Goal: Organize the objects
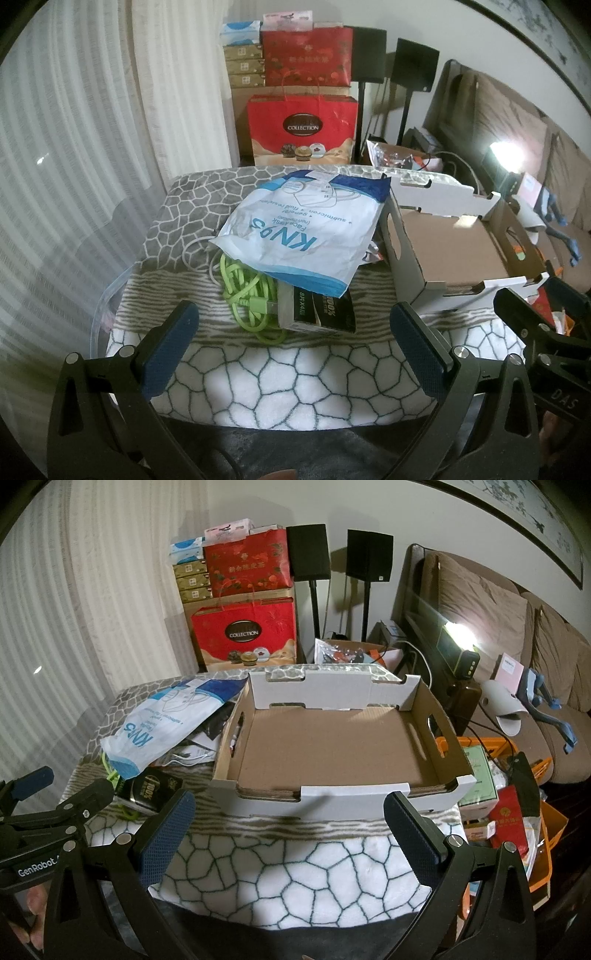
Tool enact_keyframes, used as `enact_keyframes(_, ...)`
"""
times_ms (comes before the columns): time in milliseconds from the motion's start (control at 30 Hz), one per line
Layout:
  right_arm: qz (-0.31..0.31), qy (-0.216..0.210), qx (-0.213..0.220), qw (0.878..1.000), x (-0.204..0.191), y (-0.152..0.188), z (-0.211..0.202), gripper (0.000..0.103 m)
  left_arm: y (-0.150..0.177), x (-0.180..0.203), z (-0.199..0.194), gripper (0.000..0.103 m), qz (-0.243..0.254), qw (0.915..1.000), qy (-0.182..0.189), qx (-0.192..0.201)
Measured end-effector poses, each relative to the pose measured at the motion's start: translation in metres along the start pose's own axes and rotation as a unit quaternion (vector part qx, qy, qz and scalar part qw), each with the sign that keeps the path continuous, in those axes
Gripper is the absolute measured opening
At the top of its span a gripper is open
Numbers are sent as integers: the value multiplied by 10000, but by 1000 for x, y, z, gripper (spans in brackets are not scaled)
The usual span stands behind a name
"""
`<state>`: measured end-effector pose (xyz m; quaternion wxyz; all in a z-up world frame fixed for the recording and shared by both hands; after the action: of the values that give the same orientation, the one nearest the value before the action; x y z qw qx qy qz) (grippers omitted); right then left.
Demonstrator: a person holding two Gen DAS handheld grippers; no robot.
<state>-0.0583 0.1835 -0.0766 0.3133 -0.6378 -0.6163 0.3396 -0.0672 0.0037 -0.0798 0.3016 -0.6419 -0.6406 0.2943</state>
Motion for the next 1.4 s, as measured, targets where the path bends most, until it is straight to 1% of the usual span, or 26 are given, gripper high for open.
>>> enact_keyframes(1033,-1,7,0,10000,1,-3,2,103,-1,-1,2,103,37,10000,7,-31)
enact_keyframes(1267,0,10,2,10000,0,-5,2,103,-18,-10,8,103,35,10000,-12,8)
enact_keyframes(1333,-7,16,10,10000,0,-5,3,103,-22,-10,11,103,39,10000,32,13)
enact_keyframes(1400,-6,18,20,10000,3,-6,4,103,-28,-10,16,103,98,9998,158,37)
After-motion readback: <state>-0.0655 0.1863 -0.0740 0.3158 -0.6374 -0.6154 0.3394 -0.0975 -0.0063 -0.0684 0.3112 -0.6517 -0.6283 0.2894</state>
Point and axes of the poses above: each gripper's, at about its wrist camera, not at the fingertips, and z roughly the way its jaws point, x to its right, y to its underside, the point moved 10 cm from there along z, roughly the way its jaws point, and after that the axes turned 9 degrees about x, right-handed, at the moved point
